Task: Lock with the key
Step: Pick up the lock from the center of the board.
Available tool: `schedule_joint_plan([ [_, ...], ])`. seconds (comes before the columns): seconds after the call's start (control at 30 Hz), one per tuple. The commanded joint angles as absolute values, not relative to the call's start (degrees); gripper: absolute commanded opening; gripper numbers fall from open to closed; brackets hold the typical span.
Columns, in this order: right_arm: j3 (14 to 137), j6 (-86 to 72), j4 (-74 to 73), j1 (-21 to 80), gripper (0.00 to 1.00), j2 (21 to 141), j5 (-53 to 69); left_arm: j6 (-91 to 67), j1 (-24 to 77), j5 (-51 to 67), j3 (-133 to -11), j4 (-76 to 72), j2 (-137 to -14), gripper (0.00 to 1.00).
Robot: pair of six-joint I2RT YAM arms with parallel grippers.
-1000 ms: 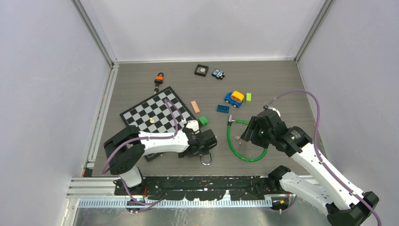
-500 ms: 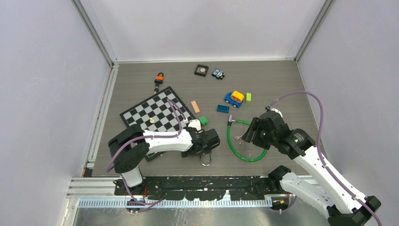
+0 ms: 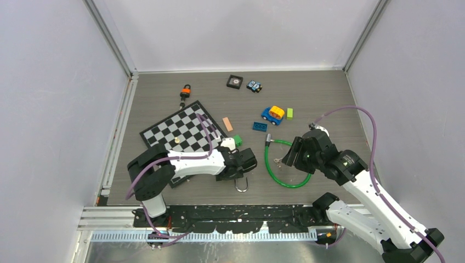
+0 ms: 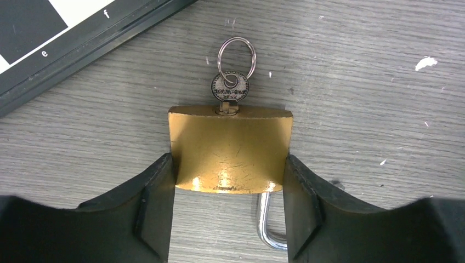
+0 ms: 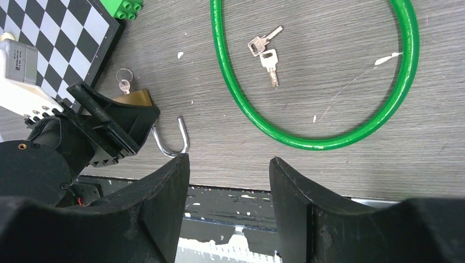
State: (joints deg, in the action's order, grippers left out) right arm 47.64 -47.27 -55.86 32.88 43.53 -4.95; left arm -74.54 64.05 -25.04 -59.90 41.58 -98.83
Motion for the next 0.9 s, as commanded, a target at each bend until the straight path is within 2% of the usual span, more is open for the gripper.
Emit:
schedule_joint_plan([
  [0.0,48.03,-46.44,-55.68,32.78,0.60,43.58,-5.59,-71.47,64.14,-26.32,-58.23,41.52,-99.00,0.36],
  [0.1,47.50,-47.25,-55.32,32.78,0.60,43.33,-5.10,-69.15,64.33,-27.97,-58.34,41.66,-96.85,0.07],
  [0.13,47.30,-47.32,-55.10,32.78,0.60,43.09,-5.02,-68.44,64.31,-28.68,-58.54,41.90,-96.10,0.01],
  [0.4,47.14,-44.04,-53.22,32.78,0.60,40.99,-3.73,-58.83,64.28,-27.79,-57.19,34.38,-84.77,0.00],
  [0.6,42.96,-44.29,-41.34,32.78,0.61,35.97,5.94,-50.79,64.29,-24.57,-55.20,27.64,-76.67,0.00],
  [0.87,37.85,-46.39,-26.05,32.78,0.60,31.08,14.53,-38.62,64.22,-9.88,-51.60,14.71,-68.86,0.00],
])
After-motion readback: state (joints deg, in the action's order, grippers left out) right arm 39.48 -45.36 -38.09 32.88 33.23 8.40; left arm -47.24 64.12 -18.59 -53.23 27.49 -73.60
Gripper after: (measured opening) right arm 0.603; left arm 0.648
